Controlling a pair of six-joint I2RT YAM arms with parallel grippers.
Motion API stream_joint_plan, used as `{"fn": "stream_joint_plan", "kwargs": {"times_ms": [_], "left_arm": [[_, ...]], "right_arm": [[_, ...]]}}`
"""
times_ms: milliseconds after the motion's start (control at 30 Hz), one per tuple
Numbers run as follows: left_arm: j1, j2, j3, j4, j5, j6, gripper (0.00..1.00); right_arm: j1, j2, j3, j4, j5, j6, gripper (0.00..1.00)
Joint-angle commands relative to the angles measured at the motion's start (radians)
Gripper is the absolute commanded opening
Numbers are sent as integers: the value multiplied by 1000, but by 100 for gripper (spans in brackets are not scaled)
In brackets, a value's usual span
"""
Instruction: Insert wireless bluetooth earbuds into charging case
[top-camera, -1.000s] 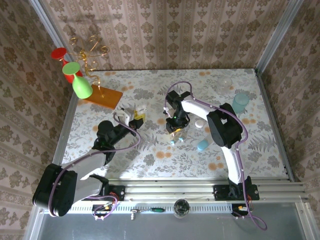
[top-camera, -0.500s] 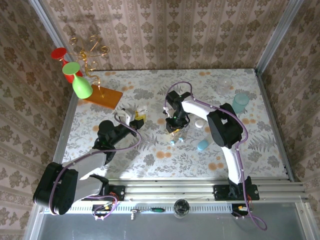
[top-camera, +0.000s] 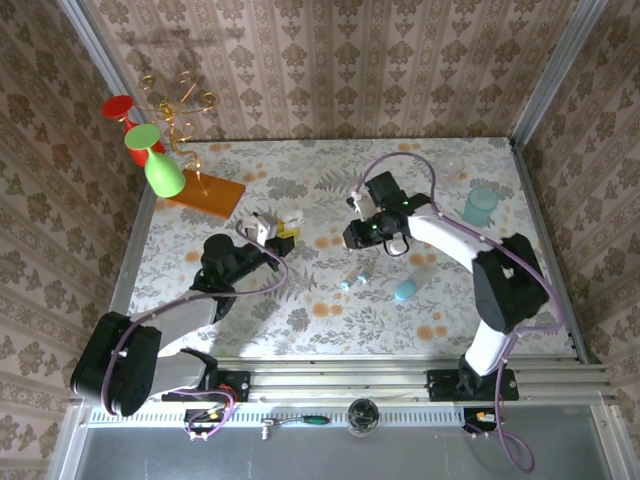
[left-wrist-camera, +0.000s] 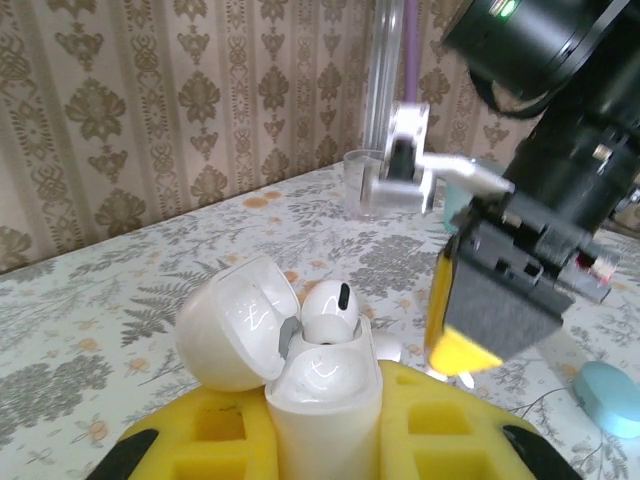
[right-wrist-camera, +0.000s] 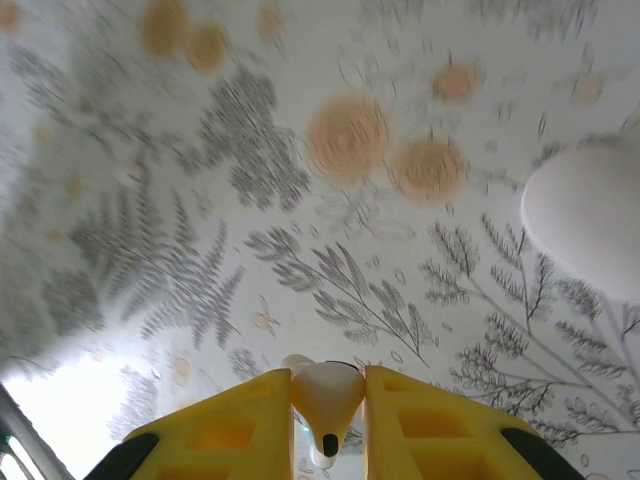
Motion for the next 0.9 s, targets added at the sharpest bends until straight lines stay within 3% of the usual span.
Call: {"fn": "stream_joint_plan", "kwargs": {"times_ms": [0, 300, 867], "left_arm": [[-38, 32, 51, 14, 59, -7, 0], [-112, 137, 118, 37, 54, 44, 0], [-162, 247, 193, 150, 109, -32, 0]], "right_arm": [[-7, -123, -73, 244, -56, 45, 23], [4, -312, -196, 545, -107, 129, 22], [74, -326, -230, 641, -155, 104, 22]]}}
